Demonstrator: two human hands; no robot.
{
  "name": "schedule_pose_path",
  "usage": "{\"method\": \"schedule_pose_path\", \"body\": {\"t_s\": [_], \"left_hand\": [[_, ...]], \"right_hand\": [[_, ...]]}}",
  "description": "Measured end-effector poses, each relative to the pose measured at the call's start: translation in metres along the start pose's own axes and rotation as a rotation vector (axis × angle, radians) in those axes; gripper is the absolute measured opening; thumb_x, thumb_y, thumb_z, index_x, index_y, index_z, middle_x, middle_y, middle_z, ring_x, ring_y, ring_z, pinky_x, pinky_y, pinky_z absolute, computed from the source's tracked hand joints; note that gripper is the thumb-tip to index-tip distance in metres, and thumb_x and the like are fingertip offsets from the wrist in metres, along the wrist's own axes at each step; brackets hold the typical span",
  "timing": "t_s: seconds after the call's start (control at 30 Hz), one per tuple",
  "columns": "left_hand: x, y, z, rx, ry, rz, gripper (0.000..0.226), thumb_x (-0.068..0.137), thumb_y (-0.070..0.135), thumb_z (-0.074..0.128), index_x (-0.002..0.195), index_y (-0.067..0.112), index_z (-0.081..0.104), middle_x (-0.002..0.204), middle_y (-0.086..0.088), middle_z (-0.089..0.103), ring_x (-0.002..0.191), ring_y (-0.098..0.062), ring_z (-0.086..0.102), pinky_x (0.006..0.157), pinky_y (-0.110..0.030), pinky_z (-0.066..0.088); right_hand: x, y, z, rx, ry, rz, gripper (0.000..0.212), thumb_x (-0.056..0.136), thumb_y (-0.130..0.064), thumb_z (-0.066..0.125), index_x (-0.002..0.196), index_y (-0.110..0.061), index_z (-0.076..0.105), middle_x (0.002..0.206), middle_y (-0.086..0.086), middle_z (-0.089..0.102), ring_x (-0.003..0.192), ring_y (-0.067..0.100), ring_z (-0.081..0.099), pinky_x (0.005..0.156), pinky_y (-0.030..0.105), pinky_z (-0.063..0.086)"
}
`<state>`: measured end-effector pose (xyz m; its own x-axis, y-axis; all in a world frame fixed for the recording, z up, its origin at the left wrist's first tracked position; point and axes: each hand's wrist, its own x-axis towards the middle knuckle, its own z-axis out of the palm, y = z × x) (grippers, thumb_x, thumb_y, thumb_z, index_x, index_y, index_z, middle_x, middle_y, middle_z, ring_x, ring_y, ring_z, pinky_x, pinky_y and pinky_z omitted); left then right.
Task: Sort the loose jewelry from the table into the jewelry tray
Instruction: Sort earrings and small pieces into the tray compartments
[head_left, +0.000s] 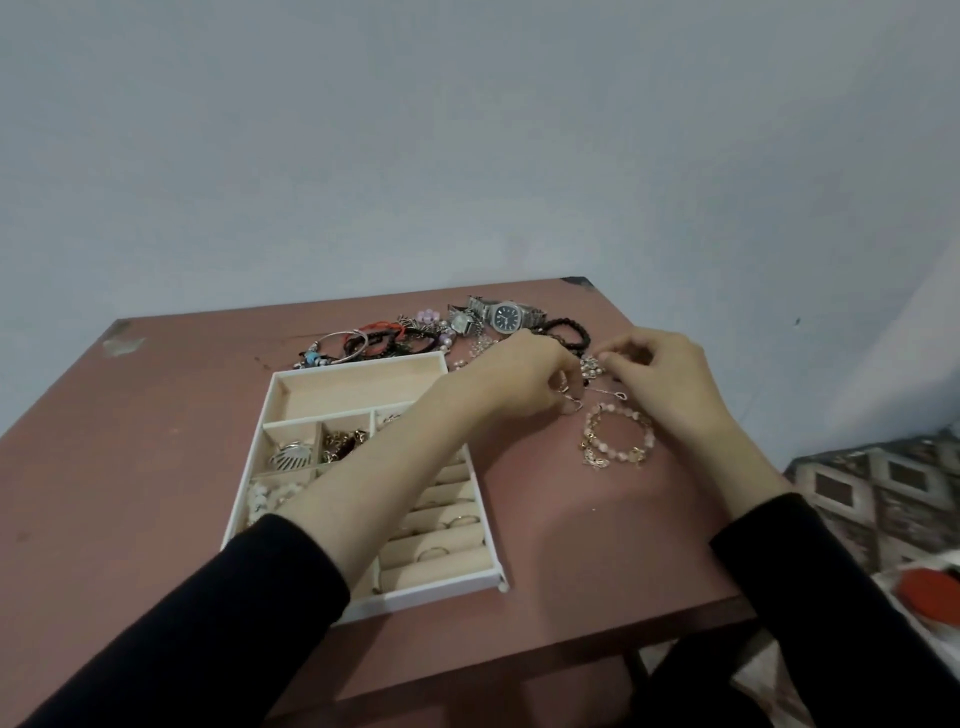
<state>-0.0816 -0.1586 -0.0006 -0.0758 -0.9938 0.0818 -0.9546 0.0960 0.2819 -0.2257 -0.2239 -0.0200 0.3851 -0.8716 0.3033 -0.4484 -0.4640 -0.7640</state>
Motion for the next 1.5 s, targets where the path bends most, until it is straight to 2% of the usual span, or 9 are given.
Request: {"method": "schedule_pose_path", "body": {"t_s": [0.23, 0.43, 0.63, 0.8, 0.93, 1.03, 1.2, 1.37, 1.5], "left_hand": [[0.008, 0.003, -0.005, 0.000, -0.081, -0.050, 0.019, 0.079, 0.026, 0.071, 0.094, 0.015, 0.069, 0.095, -0.001, 0.065, 0.083, -0.010, 0.051, 0.070, -0.020, 0.035], [0.000, 0.004, -0.002, -0.092, 0.005, -0.048, 0.012, 0.076, 0.017, 0.073, 0.085, 0.013, 0.065, 0.078, 0.005, 0.057, 0.074, -0.009, 0.049, 0.054, -0.014, 0.034], [-0.014, -0.005, -0.008, -0.245, 0.120, -0.115, 0.015, 0.076, 0.017, 0.074, 0.083, 0.018, 0.061, 0.066, 0.013, 0.053, 0.061, -0.003, 0.049, 0.059, -0.014, 0.036], [-0.027, -0.009, -0.015, -0.264, 0.129, -0.113, 0.010, 0.078, 0.012, 0.072, 0.086, 0.011, 0.066, 0.064, 0.014, 0.053, 0.056, 0.004, 0.047, 0.058, -0.009, 0.036], [-0.033, -0.012, -0.016, -0.258, 0.134, -0.126, 0.010, 0.079, 0.013, 0.071, 0.088, 0.010, 0.066, 0.066, 0.013, 0.054, 0.060, 0.003, 0.048, 0.060, -0.012, 0.038], [-0.038, -0.016, -0.018, -0.273, 0.146, -0.135, 0.009, 0.079, 0.015, 0.072, 0.085, 0.013, 0.065, 0.067, 0.011, 0.055, 0.060, 0.000, 0.048, 0.060, -0.015, 0.039], [-0.051, -0.023, -0.027, -0.335, 0.207, -0.157, 0.007, 0.080, 0.015, 0.070, 0.079, 0.019, 0.064, 0.067, 0.009, 0.059, 0.055, 0.002, 0.051, 0.051, -0.004, 0.037], [-0.072, -0.031, -0.039, -0.378, 0.297, -0.188, 0.003, 0.080, 0.023, 0.070, 0.080, 0.024, 0.067, 0.066, 0.013, 0.060, 0.053, 0.008, 0.050, 0.053, -0.005, 0.035], [-0.096, -0.039, -0.048, -0.441, 0.326, -0.260, 0.006, 0.080, 0.027, 0.070, 0.075, 0.028, 0.066, 0.060, 0.015, 0.059, 0.052, 0.007, 0.049, 0.054, -0.009, 0.036]], "right_hand": [[0.000, -0.001, 0.000, 0.015, 0.008, 0.001, 0.013, 0.082, -0.014, 0.062, 0.089, -0.014, 0.074, 0.080, 0.005, 0.070, 0.081, 0.020, 0.065, 0.082, 0.032, 0.050], [0.000, 0.002, 0.001, -0.050, -0.029, -0.030, 0.013, 0.082, -0.014, 0.061, 0.086, -0.020, 0.071, 0.072, -0.004, 0.063, 0.067, 0.007, 0.055, 0.060, 0.019, 0.042], [0.004, -0.001, 0.000, -0.301, -0.143, -0.056, 0.019, 0.078, -0.026, 0.067, 0.063, -0.032, 0.057, 0.069, -0.009, 0.058, 0.080, 0.018, 0.059, 0.072, 0.033, 0.047], [0.008, -0.007, 0.005, -0.435, -0.182, -0.036, 0.016, 0.076, -0.039, 0.069, 0.071, -0.025, 0.063, 0.065, -0.009, 0.055, 0.081, 0.018, 0.057, 0.064, 0.027, 0.037], [0.011, -0.011, 0.006, -0.391, -0.221, -0.027, 0.014, 0.078, -0.026, 0.070, 0.067, -0.020, 0.065, 0.055, -0.012, 0.054, 0.068, 0.014, 0.057, 0.056, 0.025, 0.041], [0.012, -0.010, 0.006, -0.235, -0.226, 0.015, 0.013, 0.075, -0.022, 0.075, 0.065, -0.015, 0.069, 0.059, -0.008, 0.061, 0.066, 0.013, 0.059, 0.066, 0.030, 0.049], [0.012, -0.026, -0.003, -0.012, -0.167, -0.010, 0.008, 0.079, -0.020, 0.071, 0.075, -0.012, 0.070, 0.050, -0.010, 0.056, 0.041, -0.006, 0.047, 0.043, 0.006, 0.033], [0.008, -0.053, -0.007, 0.163, -0.173, -0.070, 0.008, 0.077, -0.021, 0.073, 0.078, -0.014, 0.071, 0.075, 0.007, 0.070, 0.067, 0.013, 0.062, 0.071, 0.032, 0.049], [-0.003, -0.076, -0.002, 0.269, -0.197, -0.120, 0.010, 0.080, -0.021, 0.072, 0.084, -0.012, 0.070, 0.074, 0.002, 0.070, 0.057, 0.001, 0.058, 0.063, 0.023, 0.048]]}}
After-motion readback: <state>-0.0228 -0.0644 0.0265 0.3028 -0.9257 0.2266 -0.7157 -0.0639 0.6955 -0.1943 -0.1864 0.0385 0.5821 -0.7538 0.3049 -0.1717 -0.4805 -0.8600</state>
